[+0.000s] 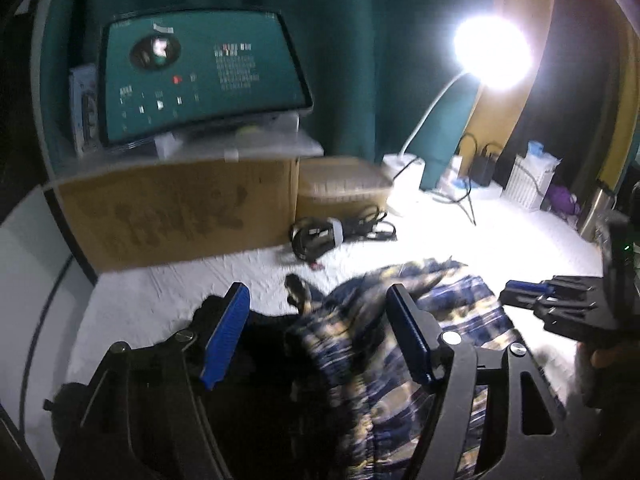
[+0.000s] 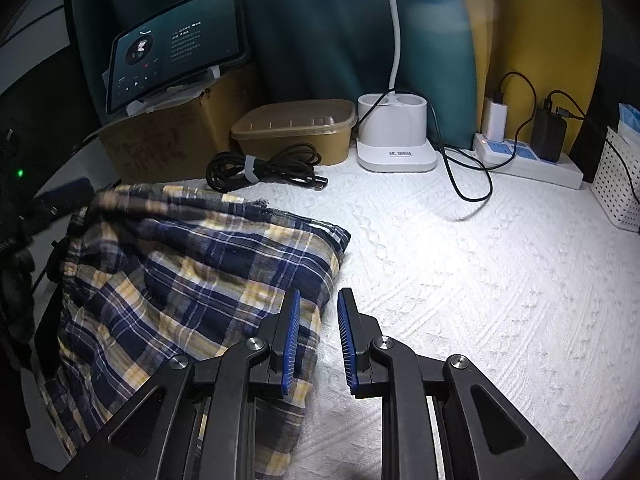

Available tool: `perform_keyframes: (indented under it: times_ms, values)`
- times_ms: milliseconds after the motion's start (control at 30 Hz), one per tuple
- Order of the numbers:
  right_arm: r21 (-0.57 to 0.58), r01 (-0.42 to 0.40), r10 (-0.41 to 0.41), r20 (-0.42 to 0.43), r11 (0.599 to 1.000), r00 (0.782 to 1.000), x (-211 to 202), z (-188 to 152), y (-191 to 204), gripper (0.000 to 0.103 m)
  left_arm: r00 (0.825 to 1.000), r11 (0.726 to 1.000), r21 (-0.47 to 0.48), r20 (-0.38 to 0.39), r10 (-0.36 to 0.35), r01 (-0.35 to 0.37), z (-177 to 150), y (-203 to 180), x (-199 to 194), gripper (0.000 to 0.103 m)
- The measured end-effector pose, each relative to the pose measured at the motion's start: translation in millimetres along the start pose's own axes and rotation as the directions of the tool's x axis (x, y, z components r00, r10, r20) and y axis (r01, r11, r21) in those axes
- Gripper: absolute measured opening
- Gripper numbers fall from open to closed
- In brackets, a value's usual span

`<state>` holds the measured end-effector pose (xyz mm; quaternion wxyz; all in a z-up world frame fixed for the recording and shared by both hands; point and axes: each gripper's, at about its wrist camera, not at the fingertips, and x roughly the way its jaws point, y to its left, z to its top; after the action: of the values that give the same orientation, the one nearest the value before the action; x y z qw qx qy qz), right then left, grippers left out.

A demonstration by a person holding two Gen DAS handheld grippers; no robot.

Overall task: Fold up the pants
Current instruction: 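Open the left gripper and release the pants onto the bedspread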

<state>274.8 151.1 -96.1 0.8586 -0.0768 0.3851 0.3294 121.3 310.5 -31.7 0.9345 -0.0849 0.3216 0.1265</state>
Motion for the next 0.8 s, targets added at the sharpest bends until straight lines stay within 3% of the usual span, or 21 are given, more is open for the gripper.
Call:
perform_keyframes:
  times_ms: [100,267,500,533,567,633,800]
  values:
    - [-0.002,0.013,-0.013,-0.005,1.000,1.000,2,2,1,0.020,1.000,1.000,0.021,0.014,0.007,-0.007,6,0,2,0.071]
    - [-0.003,0.020,-0.020,-0.018,1.000,1.000,10,6,0,0.020,0.994,0.998,0.050,-0.108,0.035,-0.030,-1,5,43,0.071]
    - [0.009,0.024,-0.023,-0.052,1.000,0.998,30,9,-6,0.021,0.985,0.996,0.062,-0.162,0.067,-0.058,-6,12,72,0.071]
    - [0.012,0.022,-0.022,-0.057,1.000,0.998,33,10,-6,0.028,0.983,0.996,0.067,-0.168,0.071,-0.061,-7,12,74,0.071]
    - [0.015,0.025,-0.024,-0.058,1.000,0.998,35,10,-7,0.054,0.982,0.996,0.070,-0.173,0.075,-0.063,-8,12,77,0.071]
    - [0.035,0.016,-0.014,-0.049,0.999,0.999,38,12,-10,0.085,0.980,0.995,0.074,-0.181,0.077,-0.064,-8,15,83,0.071]
    - [0.025,0.017,-0.016,-0.052,1.000,0.999,45,14,-12,0.085,0.977,0.994,0.077,-0.193,0.087,-0.073,-8,20,95,0.072]
